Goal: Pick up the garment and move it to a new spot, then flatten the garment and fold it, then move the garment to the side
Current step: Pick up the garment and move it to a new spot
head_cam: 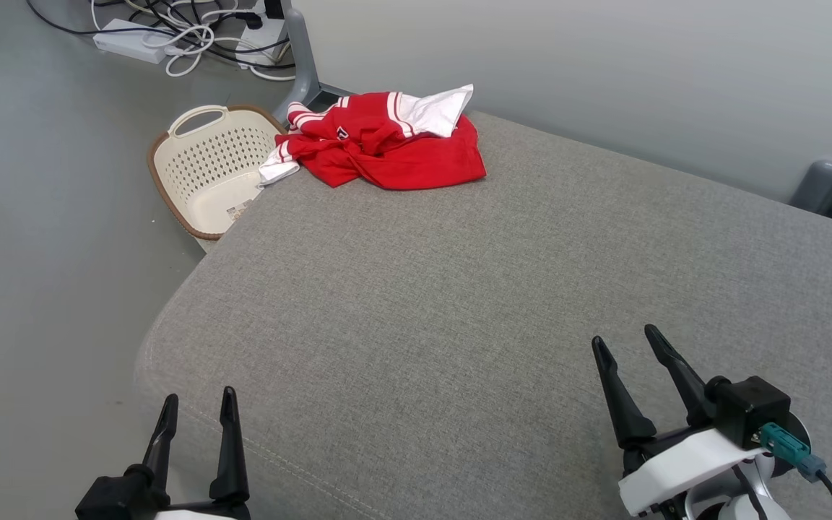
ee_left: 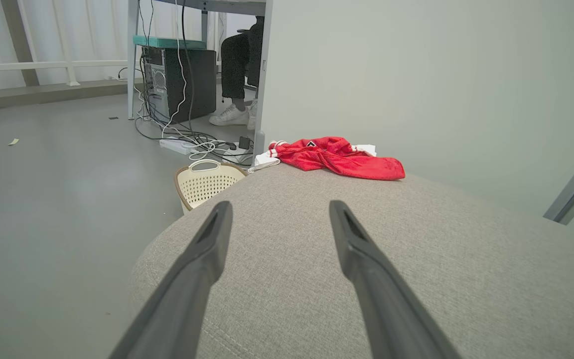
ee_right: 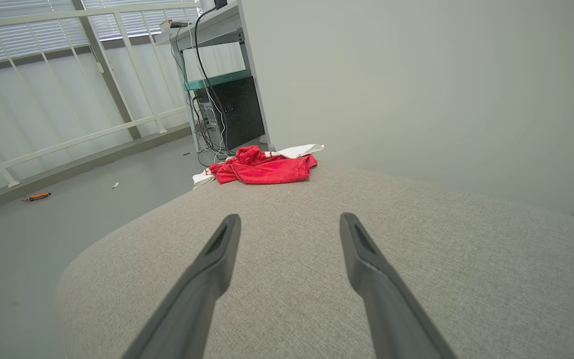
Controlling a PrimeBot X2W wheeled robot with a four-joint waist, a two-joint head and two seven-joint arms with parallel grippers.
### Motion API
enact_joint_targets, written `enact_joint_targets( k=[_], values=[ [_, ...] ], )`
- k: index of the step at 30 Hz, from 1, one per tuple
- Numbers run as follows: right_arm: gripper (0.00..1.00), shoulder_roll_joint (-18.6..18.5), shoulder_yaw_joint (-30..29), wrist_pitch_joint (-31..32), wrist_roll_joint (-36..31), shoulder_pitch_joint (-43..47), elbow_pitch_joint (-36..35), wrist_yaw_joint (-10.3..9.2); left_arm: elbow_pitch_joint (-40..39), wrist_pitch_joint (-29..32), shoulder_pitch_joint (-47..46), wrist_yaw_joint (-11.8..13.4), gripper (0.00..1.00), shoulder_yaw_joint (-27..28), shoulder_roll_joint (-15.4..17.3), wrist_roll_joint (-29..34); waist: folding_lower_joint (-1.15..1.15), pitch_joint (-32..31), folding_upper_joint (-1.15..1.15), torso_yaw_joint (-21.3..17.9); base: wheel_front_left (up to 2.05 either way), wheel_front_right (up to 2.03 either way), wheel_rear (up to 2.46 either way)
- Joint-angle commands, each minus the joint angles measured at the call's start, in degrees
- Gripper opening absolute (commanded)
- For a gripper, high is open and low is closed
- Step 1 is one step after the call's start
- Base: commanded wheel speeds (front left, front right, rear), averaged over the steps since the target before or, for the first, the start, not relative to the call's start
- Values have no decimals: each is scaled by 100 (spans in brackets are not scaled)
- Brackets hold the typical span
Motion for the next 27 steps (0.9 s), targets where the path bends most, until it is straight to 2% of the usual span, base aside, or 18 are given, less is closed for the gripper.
enact_joint_targets(
  k=[1,8,12,18,24,27],
  values=[
    [100,-35,-40,26,-55,-19,-18,1,7,-11,-34,20,100,-25,17,-33,0,24,0,-4,0,0,0],
    [100,-38,-244,81,-187,-15,-227,1,-23,-11,-377,-25,100,-108,17,24,0,301,0,-138,0,0,0],
    [100,-38,-379,146,-338,-139,-421,1,-20,-11,-936,-221,100,-48,137,116,0,598,0,-312,0,0,0],
    [100,-37,-550,277,-545,-305,-836,1,221,220,-2465,-474,100,110,848,328,0,1060,0,-669,0,0,0],
    [100,-35,-616,441,-723,-546,-1300,1,585,819,-4172,-834,100,361,1641,193,0,1615,0,-1236,0,0,0],
    [100,-36,-646,488,-794,-626,-1436,1,849,1038,-4658,-914,100,375,1846,173,0,1805,0,-1429,0,0,0]
  ],
)
